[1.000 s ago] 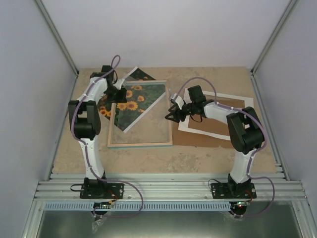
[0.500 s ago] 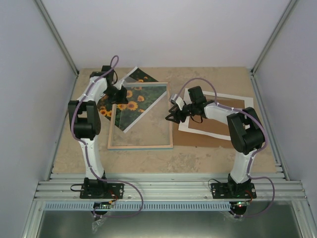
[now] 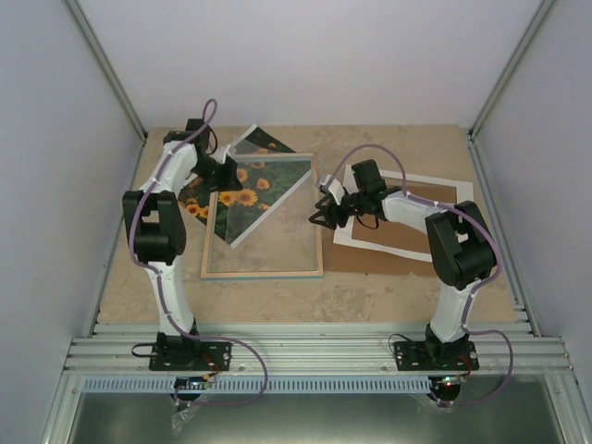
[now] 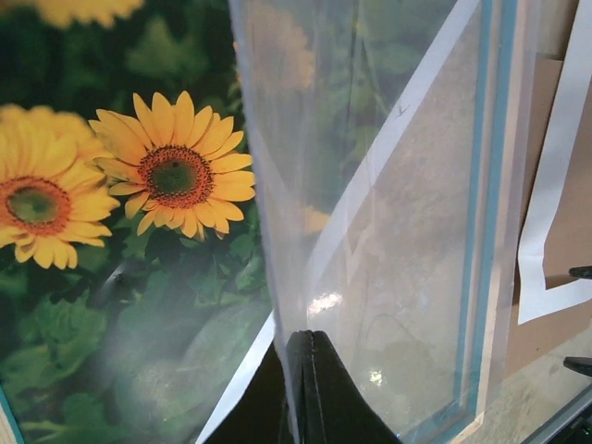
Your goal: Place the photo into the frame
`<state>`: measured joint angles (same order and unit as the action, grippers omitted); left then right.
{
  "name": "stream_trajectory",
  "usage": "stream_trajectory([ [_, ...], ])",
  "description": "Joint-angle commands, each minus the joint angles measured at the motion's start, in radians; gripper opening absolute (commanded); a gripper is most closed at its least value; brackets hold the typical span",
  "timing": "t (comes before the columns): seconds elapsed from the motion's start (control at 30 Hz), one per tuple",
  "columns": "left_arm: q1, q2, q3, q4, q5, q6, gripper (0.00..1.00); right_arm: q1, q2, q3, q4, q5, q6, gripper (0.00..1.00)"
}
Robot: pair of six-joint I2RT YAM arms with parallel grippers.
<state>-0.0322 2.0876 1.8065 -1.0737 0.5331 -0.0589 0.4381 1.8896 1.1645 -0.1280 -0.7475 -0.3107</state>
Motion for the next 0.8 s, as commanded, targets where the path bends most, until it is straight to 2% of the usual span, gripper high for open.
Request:
stream_trajectory([
  [0.0,0.01,-0.012,-0.019,-0.02,-0.052,0.008,0.0,-0.002,-0.031,-0.008,-0.001,0.008,-0.012,0.59],
  [0.27,0.024,0.018,-0.043,0.014,-0.132,0.033,0.0,-0.002,-0.029,-0.011,-0.002,0.007,-0.014,0.59],
  [0.77,0.025,0.048,-0.087,0.071,-0.188,0.057,0.0,-0.002,-0.024,-0.017,0.0,0.008,-0.021,0.59],
])
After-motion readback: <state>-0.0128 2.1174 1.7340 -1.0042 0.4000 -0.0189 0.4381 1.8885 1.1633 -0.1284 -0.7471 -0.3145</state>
